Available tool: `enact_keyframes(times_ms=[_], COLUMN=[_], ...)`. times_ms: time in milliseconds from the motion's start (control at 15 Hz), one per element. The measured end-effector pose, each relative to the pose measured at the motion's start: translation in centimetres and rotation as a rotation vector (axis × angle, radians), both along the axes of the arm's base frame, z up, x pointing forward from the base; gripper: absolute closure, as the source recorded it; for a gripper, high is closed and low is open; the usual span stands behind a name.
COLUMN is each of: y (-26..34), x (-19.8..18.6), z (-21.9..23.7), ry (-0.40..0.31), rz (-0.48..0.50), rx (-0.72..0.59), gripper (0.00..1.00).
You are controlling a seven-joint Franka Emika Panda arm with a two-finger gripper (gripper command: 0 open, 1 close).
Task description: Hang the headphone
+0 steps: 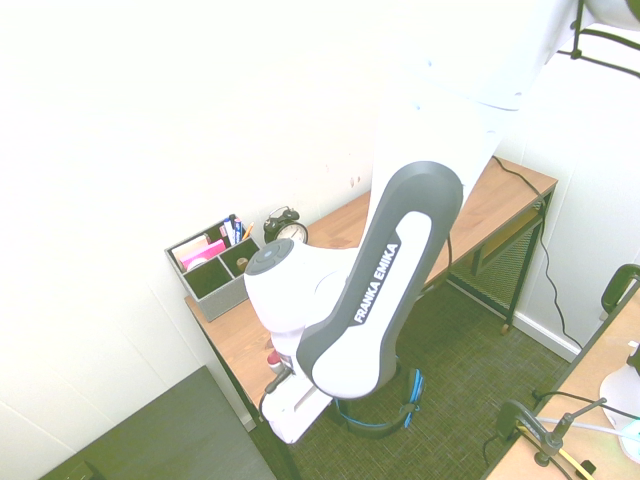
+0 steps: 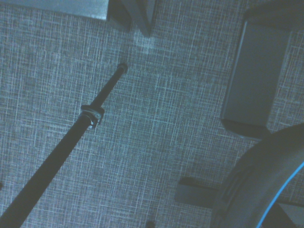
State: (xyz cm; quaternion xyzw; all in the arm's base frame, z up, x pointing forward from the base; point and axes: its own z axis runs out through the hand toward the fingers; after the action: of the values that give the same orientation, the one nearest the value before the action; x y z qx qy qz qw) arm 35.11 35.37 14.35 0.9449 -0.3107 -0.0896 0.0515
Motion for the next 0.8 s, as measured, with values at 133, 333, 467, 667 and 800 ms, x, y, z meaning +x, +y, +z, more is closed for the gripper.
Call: enact_keyframes(times_ms=[133, 333, 467, 667, 800], y=[-0.1, 0.9, 1.3, 1.0, 0.9], x=[0.9, 0.6, -0.5, -0.9, -0.6], z=[-2.1, -4.4, -5.6, -6.7, -7.0], ry=[-0.015, -0.019, -0.004, 0.014, 0.016], rz=[0.003, 0.024, 0.043, 0.066, 0.065], rx=[-0.014, -0.044, -0.056, -0.065, -0.068], gripper=[1.00, 1.00, 1.00, 0.00, 0.00])
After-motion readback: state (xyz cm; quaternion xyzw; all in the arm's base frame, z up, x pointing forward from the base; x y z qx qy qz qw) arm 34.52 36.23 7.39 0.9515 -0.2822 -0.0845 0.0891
